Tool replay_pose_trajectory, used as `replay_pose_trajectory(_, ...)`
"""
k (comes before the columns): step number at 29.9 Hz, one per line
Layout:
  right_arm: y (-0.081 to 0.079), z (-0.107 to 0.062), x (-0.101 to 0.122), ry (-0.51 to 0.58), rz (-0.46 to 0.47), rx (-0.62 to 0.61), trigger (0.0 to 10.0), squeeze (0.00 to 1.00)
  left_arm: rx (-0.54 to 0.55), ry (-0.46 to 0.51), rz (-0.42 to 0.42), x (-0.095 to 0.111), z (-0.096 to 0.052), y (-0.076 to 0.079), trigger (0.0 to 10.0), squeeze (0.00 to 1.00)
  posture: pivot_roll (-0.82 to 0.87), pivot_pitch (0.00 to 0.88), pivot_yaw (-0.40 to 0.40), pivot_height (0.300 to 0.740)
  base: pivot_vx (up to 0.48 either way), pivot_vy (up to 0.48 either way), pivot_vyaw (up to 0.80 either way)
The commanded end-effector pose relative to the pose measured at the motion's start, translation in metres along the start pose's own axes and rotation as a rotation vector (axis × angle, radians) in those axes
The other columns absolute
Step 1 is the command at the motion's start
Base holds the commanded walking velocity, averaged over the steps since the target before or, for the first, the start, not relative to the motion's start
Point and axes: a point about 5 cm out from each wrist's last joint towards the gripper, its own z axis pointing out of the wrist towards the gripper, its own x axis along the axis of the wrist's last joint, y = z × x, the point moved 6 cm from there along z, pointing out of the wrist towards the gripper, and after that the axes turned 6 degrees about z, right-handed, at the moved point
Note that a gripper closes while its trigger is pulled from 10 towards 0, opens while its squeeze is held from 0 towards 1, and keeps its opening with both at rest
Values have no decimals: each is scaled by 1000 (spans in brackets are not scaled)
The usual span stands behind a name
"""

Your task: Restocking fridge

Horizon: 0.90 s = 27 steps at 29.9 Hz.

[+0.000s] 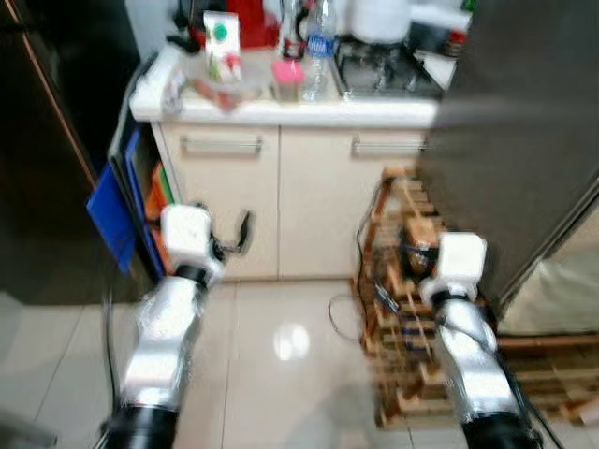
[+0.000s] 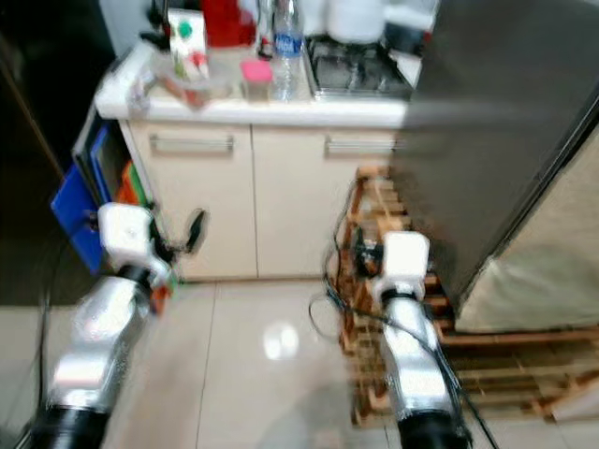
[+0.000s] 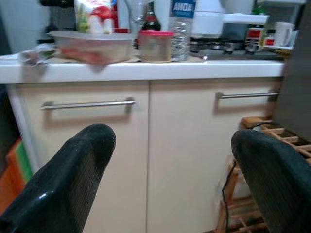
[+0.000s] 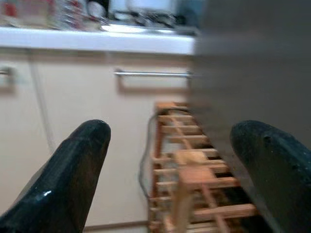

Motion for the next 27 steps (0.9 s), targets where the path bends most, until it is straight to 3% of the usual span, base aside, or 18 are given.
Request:
replay_pose_trajectory(1,-7,3,4,13,14,14,10000,0,35,4,27,3,-1,-14,10000,0,44,0,-29,740,439,0,0)
replay_pose_trajectory(8,-5,2,-3,-21,10,-2,10000,0,8,5,57,2,-1,-9,10000,0,45,0,-29,740,427,75,0)
replay_pose_trajectory(13,-6,0,-8,-36,2,13,10000,0,-2,-24,31,-3,-2,-5,10000,0,42,0,-26,740,0,0,0)
replay_pose_trajectory(18,-12,-2,-9,-43,12,41,10000,0,9,-64,43,-10,0,-8,10000,0,38,0,-25,740,0,0,-539)
replay_pose_trajectory(22,-11,-3,-9,-44,5,40,10000,0,-52,-62,34,-10,2,-1,10000,0,35,0,-23,740,0,0,-527)
replay_pose_trajectory(27,-8,-2,-10,-50,10,32,10000,0,-81,-61,35,-10,1,2,10000,0,36,0,-21,740,0,480,-527)
